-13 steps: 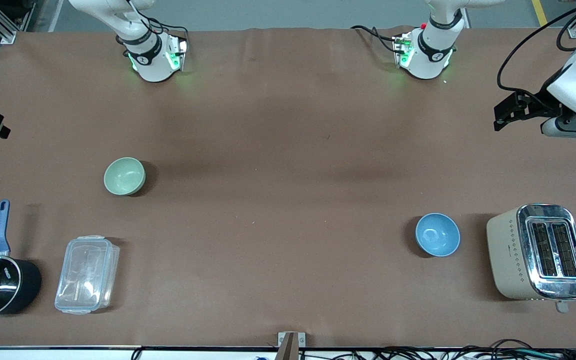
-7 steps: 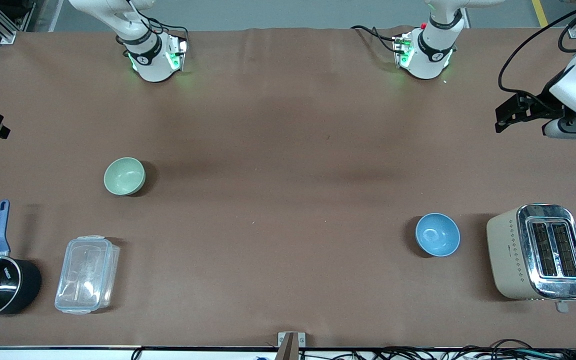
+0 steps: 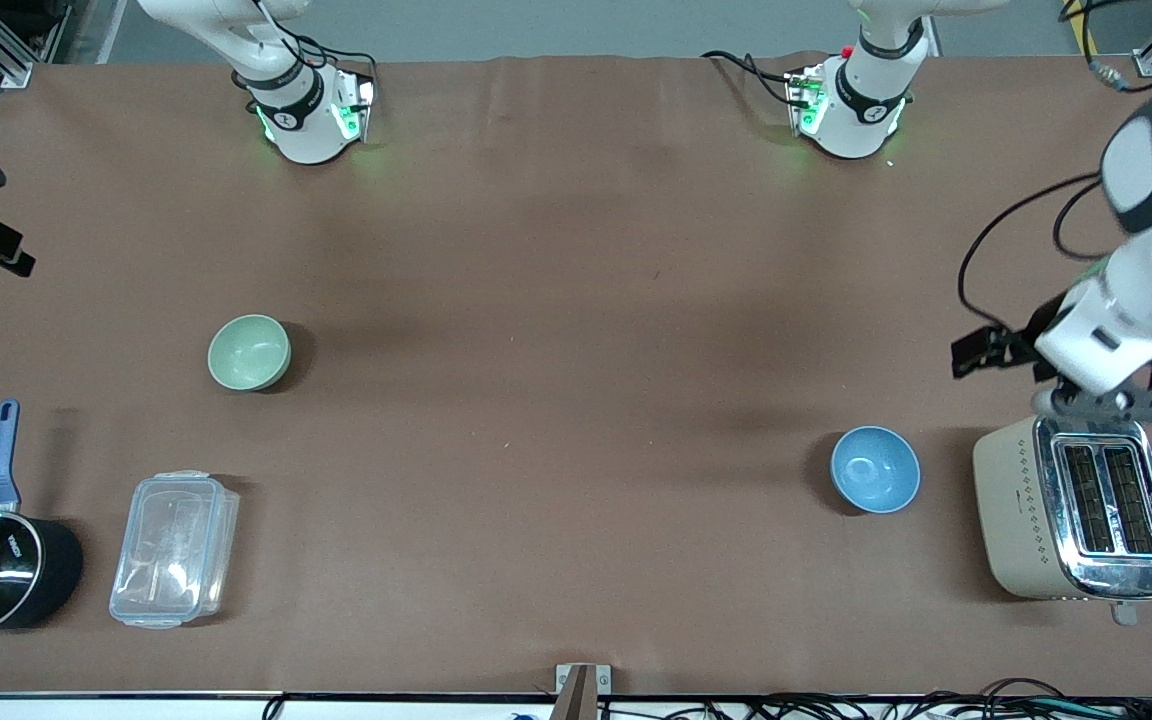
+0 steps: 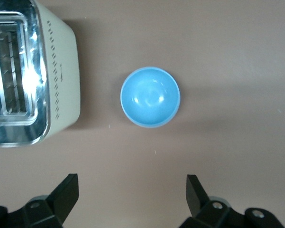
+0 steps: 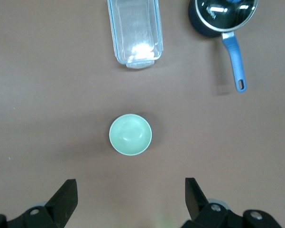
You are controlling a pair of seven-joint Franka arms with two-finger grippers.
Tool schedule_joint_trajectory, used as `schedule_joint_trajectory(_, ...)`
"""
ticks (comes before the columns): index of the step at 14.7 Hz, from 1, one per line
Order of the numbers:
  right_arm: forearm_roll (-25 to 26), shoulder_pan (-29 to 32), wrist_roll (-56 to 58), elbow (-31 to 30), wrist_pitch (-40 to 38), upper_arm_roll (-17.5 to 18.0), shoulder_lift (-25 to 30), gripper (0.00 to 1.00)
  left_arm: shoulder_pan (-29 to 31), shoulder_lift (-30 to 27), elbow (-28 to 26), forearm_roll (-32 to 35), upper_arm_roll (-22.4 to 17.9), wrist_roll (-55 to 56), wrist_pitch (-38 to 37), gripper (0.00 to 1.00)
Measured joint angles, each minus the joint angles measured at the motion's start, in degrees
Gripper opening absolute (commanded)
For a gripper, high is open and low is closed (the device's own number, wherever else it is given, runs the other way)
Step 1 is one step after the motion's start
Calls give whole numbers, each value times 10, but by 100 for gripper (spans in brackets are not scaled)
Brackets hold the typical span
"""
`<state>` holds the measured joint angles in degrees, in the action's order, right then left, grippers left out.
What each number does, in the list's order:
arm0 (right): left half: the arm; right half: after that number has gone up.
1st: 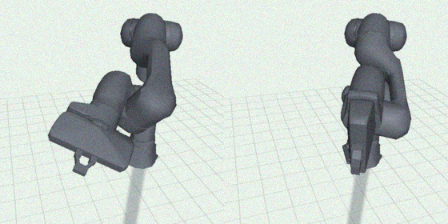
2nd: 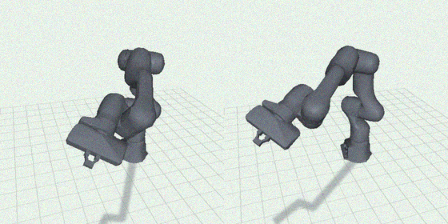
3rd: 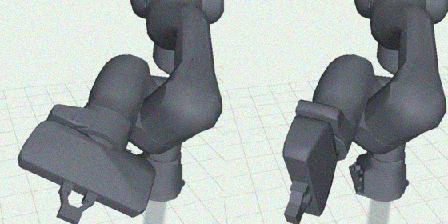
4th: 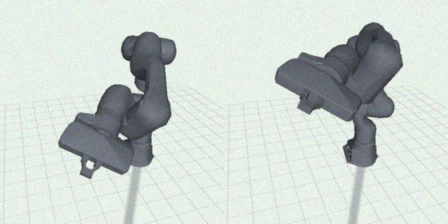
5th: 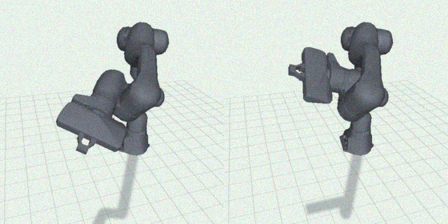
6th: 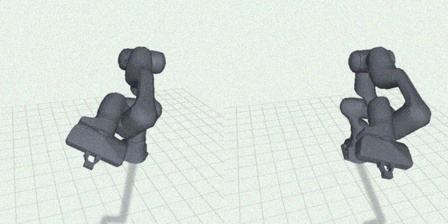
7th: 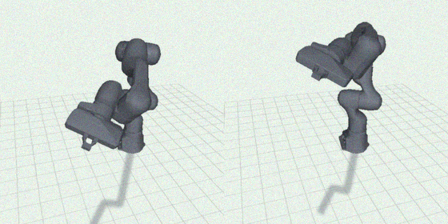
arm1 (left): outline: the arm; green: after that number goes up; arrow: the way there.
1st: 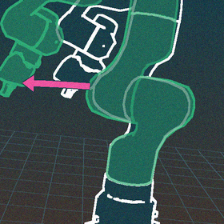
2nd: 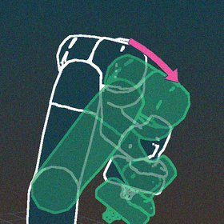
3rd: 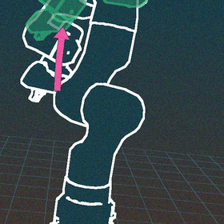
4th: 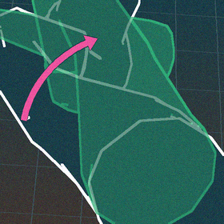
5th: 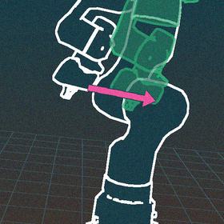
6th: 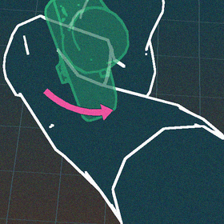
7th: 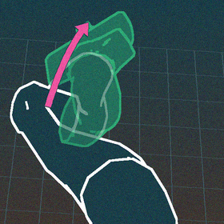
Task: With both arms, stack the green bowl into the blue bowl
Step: 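Reach the left gripper to the blue bowl while the right gripper reaches green, then grip and bring both bowls together, blue in left gripper, green in right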
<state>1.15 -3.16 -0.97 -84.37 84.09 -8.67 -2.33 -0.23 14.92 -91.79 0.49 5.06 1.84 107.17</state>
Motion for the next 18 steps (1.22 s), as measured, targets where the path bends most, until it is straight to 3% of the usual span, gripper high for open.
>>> schedule_joint_trajectory(5,23,0,10,-193,147,-3,19,100,5,80,-61,43,0,-1,165,100)
schedule_joint_trajectory(8,28,0,13,-331,300,-8,19,100,5,131,-90,45,0,-1,257,100)
schedule_joint_trajectory(10,29,0,14,-426,433,-13,17,100,6,168,-93,46,-1,-1,301,92)
schedule_joint_trajectory(13,32,0,14,-530,576,-17,-2,100,13,207,-92,47,-2,-1,346,72)
schedule_joint_trajectory(18,33,1,14,-575,702,-24,-64,100,25,219,-89,47,-2,7,354,8)
